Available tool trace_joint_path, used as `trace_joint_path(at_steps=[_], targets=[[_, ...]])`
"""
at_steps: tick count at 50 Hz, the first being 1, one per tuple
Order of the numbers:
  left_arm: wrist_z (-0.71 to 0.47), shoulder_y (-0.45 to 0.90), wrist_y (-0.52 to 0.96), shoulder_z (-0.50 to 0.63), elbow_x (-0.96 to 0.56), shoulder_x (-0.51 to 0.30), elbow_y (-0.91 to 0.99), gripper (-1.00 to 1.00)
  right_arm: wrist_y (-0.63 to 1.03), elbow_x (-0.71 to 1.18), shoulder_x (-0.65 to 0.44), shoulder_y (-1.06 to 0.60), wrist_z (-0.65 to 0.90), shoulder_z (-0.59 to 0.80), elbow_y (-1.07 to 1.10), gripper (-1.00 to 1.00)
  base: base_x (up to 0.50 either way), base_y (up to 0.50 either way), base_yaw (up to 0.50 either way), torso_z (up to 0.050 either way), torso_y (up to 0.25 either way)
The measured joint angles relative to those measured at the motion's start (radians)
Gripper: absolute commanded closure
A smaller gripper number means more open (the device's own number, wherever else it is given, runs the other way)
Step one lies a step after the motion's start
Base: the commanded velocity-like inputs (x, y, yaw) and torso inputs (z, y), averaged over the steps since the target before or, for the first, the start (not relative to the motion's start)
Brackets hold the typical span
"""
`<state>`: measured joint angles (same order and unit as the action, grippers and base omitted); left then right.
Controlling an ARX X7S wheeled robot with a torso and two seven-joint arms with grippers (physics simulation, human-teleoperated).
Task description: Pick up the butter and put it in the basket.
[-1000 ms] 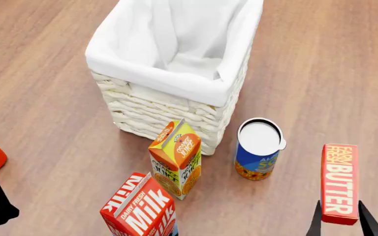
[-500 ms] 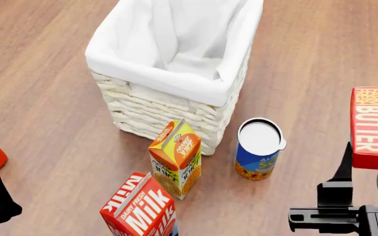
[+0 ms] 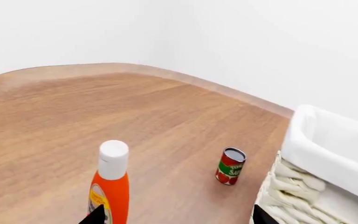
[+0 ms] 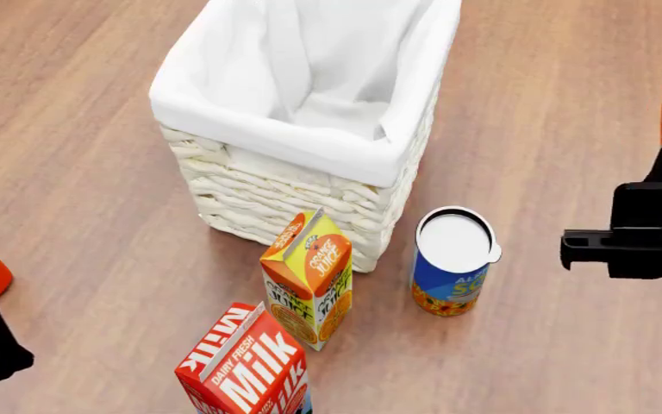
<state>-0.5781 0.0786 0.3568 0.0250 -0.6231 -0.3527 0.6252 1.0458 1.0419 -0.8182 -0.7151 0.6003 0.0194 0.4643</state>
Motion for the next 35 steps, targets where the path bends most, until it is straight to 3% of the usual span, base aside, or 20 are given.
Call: trace_joint_path(at_steps=[35], targets=[[-0.024,-0.002,0.009,-0.025,-0.044,-0.019,0.022,-1.00,0.171,-0.101,0.142,-0.608,-0.157,0.304,-0.556,1.00,0.00,0.00,0.00,0.000,0.001]])
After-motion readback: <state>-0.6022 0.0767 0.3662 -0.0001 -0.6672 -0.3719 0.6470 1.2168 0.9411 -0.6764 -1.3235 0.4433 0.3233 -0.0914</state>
